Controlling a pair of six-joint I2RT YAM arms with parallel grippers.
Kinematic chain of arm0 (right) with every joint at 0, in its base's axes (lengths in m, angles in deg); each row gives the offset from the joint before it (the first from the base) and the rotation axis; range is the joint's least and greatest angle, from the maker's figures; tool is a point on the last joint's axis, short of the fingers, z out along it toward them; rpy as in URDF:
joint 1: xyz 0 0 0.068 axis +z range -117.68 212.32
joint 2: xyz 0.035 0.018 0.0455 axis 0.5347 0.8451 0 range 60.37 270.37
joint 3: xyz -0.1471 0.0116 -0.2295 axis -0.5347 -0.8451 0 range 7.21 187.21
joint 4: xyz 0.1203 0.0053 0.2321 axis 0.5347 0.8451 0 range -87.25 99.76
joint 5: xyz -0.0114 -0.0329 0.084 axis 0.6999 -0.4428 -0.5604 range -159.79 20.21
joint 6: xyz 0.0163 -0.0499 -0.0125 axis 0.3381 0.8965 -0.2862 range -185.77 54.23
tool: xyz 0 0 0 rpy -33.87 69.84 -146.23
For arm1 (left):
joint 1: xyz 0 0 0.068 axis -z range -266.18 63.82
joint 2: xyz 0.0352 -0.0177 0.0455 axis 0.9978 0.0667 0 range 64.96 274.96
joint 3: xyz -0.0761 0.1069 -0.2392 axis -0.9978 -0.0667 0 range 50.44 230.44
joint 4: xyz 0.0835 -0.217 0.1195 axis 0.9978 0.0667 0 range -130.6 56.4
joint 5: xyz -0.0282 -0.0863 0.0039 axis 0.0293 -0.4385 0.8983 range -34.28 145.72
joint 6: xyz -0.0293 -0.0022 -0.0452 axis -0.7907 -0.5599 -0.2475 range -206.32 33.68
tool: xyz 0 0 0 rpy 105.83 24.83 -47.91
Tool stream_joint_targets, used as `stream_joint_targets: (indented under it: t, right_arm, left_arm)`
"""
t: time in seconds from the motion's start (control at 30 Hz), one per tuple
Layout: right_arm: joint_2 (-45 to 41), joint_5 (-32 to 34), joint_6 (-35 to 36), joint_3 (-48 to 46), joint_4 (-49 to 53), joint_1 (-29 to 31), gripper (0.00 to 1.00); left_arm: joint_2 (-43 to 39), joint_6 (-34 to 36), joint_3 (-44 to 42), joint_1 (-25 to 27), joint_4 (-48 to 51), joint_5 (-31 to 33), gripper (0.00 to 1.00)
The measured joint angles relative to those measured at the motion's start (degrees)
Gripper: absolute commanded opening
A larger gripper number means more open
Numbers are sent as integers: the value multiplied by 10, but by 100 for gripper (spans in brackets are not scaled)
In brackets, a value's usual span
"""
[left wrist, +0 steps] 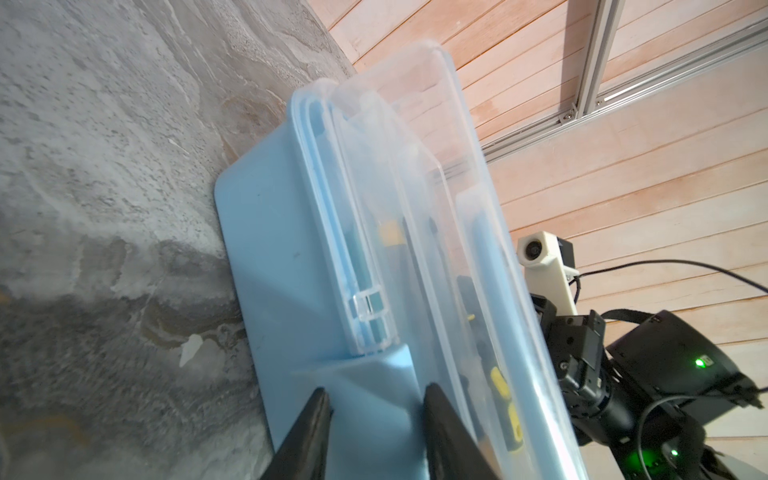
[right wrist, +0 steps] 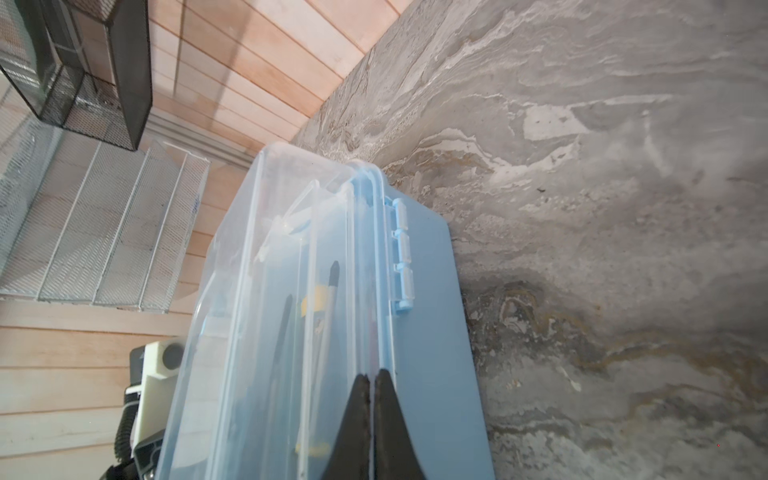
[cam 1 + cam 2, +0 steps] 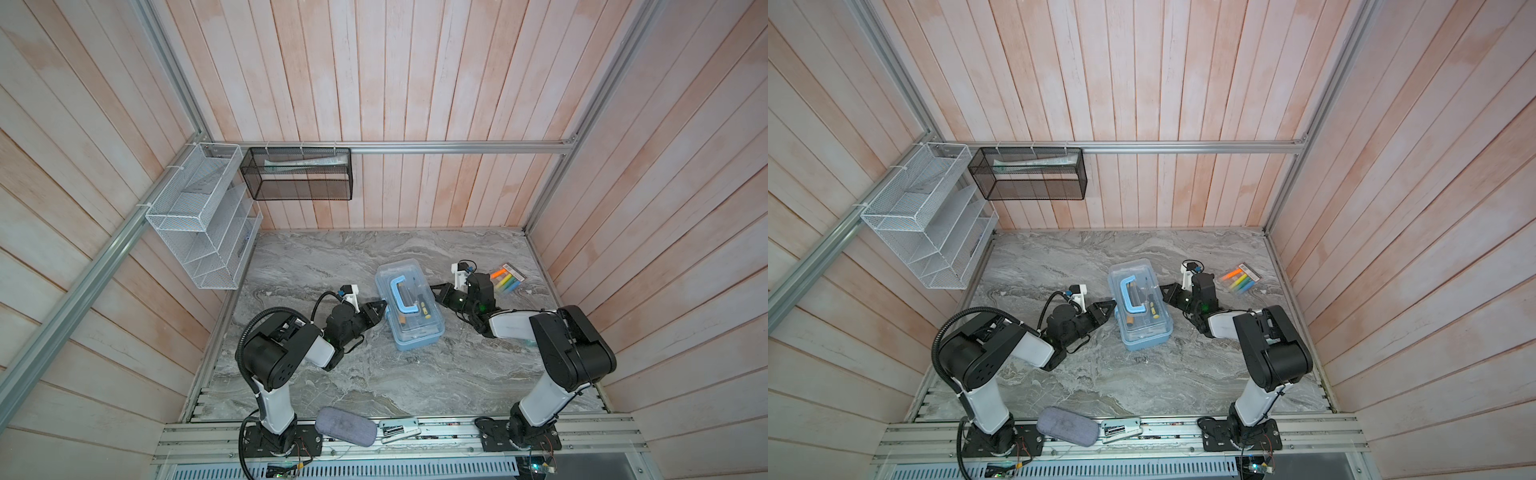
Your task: Pack the tool kit
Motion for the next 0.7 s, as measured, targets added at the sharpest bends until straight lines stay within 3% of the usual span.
stream_joint_targets:
  t: [0.27,0.7]
  right_arm:
    - [0,59,-89,-47,-89,24,3]
    - [-53,74,-72,-65,-25,37,8]
  left_arm:
    - [13,-17,0,9,-24,36,40]
    - [-60,33,6,-5,122,43,59]
